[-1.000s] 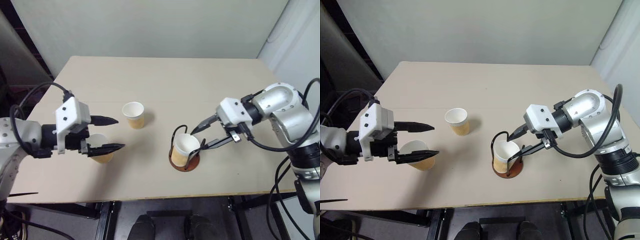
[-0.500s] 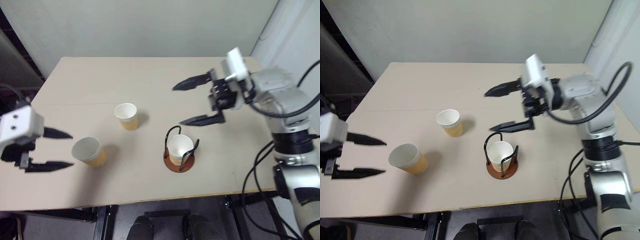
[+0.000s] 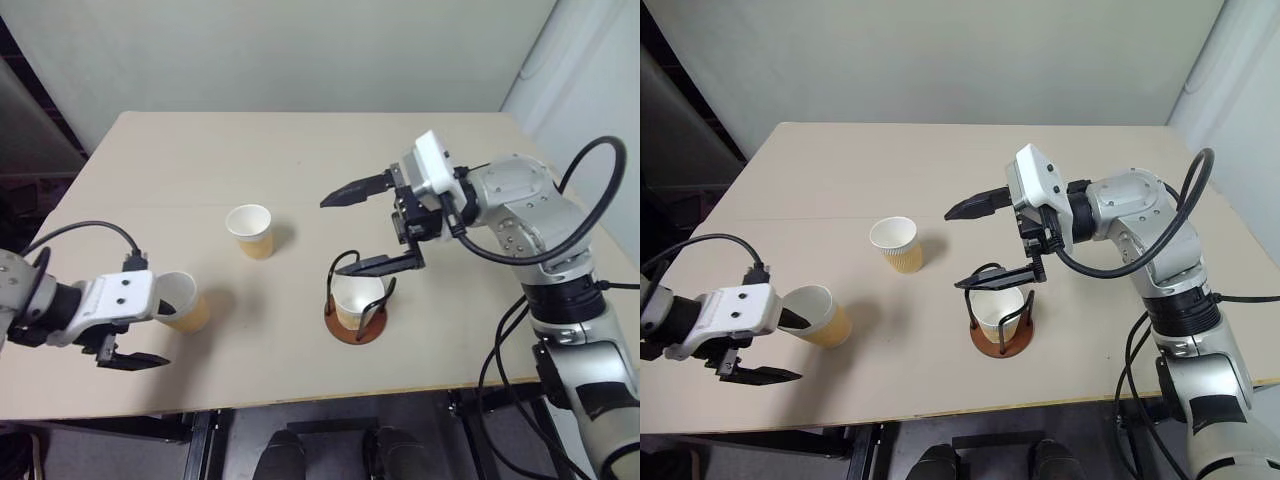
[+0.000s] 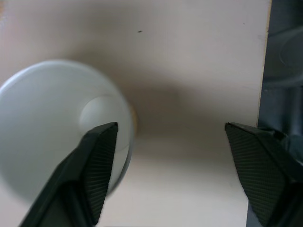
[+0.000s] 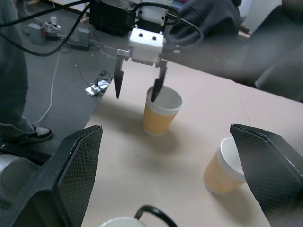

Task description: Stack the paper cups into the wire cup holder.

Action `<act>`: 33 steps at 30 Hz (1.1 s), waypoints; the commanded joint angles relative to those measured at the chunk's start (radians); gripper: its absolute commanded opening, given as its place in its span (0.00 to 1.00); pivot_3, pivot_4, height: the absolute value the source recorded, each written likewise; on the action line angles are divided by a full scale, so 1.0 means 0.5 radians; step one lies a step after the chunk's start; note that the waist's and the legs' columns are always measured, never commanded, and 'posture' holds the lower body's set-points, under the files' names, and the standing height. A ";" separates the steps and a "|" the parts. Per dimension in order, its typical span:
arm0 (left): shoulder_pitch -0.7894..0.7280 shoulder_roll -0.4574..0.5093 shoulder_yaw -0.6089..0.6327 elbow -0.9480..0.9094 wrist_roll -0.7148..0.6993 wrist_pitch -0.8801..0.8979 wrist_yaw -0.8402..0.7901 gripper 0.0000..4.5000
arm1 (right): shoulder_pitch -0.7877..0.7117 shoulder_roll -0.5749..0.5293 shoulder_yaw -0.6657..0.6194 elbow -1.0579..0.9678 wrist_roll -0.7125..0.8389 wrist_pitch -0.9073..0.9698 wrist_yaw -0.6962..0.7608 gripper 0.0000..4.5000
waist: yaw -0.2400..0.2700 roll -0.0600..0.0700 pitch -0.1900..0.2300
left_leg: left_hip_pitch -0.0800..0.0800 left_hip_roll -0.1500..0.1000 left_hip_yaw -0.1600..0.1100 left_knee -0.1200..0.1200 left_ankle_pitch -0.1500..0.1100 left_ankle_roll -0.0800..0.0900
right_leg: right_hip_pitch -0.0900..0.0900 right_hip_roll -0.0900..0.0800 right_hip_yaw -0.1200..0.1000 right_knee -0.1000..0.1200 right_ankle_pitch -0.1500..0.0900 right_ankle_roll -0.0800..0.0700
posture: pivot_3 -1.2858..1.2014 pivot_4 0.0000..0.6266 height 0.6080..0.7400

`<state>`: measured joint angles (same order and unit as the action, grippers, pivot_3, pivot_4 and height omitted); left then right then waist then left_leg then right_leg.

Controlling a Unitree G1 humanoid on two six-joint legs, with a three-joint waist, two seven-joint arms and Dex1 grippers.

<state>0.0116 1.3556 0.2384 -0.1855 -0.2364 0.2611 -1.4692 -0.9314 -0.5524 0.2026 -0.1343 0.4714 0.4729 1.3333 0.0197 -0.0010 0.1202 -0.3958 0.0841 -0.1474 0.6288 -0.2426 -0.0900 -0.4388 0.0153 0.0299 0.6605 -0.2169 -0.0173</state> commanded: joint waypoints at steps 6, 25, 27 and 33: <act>-0.156 0.048 0.064 0.095 -0.122 -0.037 -0.136 0.10 | 0.037 -0.085 -0.061 -0.145 0.021 0.018 -0.056 1.00 | -0.002 0.000 0.000 | 0.000 0.001 0.000 0.000 0.000 0.000 | -0.001 0.002 0.000 0.002 0.000 0.000 | 0.52 0.24 1.00; -2.022 -0.437 -0.590 0.120 -0.854 0.137 -0.290 0.01 | 0.499 -0.884 -0.877 -0.231 0.436 0.182 0.136 1.00 | 0.050 -0.001 -0.004 | -0.013 -0.011 0.016 0.009 0.005 -0.008 | 0.012 0.002 0.010 -0.015 0.015 0.032 | 0.52 0.24 1.00; -2.130 -0.552 -0.852 0.112 -0.895 0.053 -0.290 0.01 | 0.548 -0.923 -0.941 -0.315 0.489 0.231 0.089 1.00 | 0.030 0.000 -0.003 | -0.005 -0.010 0.029 0.009 0.005 -0.006 | 0.025 0.003 0.018 -0.027 0.019 0.048 | 0.52 0.24 1.00; -2.329 -0.793 -1.326 0.310 -0.675 -0.278 -0.290 0.01 | 0.636 -0.967 -0.978 -0.470 0.543 0.296 -0.043 1.00 | 0.017 0.004 0.001 | 0.006 -0.017 0.044 0.040 -0.006 0.013 | 0.034 0.013 0.056 -0.033 0.017 0.086 | 0.52 0.24 1.00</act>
<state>-1.1072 0.9683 -0.4207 -0.0515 -0.5966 0.1745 -1.5757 -0.6075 -1.0146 -0.2514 -0.3356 0.7227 0.6154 1.3342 0.0280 0.0010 0.1206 -0.3932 0.0744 -0.1251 0.6494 -0.2459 -0.0825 -0.4217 0.0207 0.0596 0.6431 -0.2080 0.0262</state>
